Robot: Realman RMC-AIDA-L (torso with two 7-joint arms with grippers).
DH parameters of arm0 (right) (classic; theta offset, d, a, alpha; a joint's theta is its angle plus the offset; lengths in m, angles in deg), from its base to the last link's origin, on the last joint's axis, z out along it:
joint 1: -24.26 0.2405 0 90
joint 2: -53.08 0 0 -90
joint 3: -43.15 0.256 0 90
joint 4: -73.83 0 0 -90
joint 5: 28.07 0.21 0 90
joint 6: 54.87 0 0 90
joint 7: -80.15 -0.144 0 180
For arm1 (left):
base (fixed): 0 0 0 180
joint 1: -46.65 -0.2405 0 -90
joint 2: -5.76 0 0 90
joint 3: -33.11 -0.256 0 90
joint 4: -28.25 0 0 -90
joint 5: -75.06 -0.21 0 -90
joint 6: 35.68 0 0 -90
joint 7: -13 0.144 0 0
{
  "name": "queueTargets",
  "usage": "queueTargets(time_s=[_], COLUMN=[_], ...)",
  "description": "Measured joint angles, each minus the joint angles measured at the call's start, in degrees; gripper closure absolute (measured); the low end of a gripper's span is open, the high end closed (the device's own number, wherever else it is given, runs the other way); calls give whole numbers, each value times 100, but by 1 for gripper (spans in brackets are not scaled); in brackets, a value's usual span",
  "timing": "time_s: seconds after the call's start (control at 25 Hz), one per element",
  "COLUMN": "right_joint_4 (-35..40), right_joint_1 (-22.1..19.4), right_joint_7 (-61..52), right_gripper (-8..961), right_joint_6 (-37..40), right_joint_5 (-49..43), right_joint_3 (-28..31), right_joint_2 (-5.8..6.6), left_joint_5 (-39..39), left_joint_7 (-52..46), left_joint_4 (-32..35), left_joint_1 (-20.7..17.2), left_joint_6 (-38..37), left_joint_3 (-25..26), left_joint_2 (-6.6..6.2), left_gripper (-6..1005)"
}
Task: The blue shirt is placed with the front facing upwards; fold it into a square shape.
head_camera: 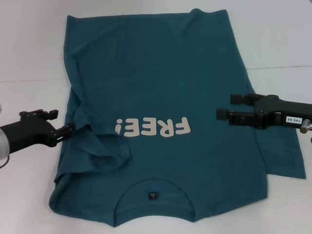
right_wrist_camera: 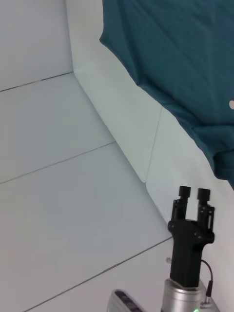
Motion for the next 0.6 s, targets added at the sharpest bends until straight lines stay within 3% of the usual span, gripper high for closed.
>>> queueTargets(time_s=[0.32, 0.6], right_joint_4=[0, -1], right_joint_1=[-23, -69], right_joint_7=[-74, -74], right_gripper=[9, 9], right_joint_6=[-73, -110], right_joint_5=[-12, -12], right_joint_3=[-8, -15], right_joint_2=[0, 0], left_joint_5=[-902, -1482], left_joint_7=[-675, -976], left_joint_4=[-153, -151], left_joint_1=[250, 415], left_joint_6=[653, 829], left_joint_3=[-885, -1060], left_joint_2=[1, 16], left_gripper=[413, 418])
